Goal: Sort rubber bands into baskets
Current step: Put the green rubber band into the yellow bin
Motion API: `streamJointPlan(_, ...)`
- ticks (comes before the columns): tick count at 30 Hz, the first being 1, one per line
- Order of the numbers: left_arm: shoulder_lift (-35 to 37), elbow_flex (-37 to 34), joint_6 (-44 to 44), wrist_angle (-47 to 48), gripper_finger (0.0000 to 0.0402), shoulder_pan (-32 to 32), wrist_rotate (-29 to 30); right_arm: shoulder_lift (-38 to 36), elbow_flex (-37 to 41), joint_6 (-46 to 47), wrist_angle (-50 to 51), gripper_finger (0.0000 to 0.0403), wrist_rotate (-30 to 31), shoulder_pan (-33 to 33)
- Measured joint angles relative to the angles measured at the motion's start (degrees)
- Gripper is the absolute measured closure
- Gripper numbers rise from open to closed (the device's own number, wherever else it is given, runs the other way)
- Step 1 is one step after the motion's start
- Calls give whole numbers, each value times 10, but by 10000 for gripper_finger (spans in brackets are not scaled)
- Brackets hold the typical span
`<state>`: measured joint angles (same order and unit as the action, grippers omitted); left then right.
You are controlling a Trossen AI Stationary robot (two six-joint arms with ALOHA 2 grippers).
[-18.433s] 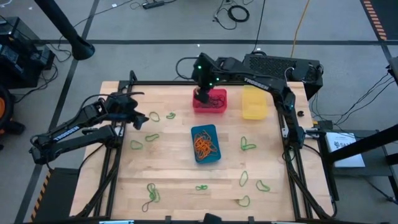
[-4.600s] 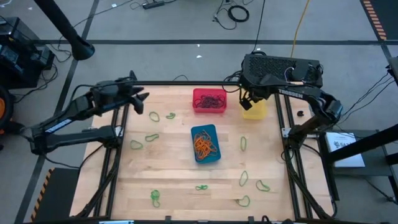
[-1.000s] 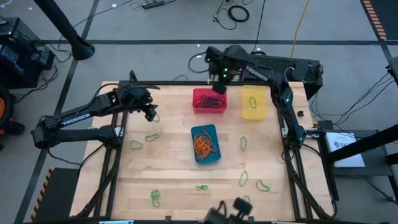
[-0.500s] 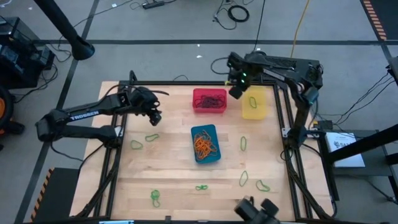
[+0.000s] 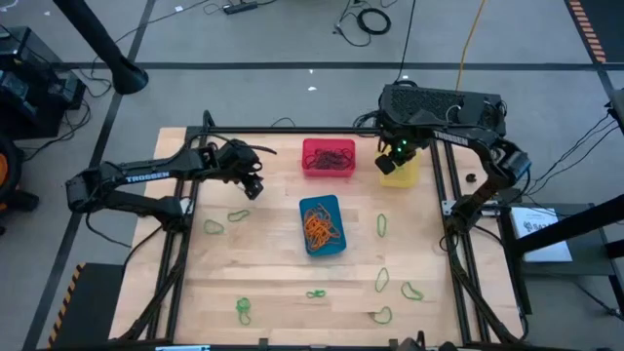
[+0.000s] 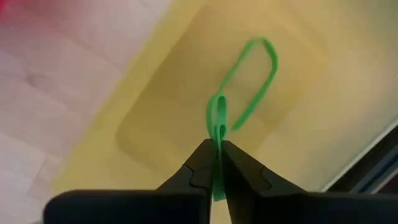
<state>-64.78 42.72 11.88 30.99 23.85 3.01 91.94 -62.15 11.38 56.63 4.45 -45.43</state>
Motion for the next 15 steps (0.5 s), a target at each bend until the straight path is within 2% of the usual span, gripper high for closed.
streamJointPlan(7, -35, 0, 0, -37, 206, -11, -30, -27, 12, 20, 4, 340, 0, 3)
streamJointPlan(15, -55, 0, 0, -35, 206, -34, -33, -44, 12, 46, 9, 296, -3, 8)
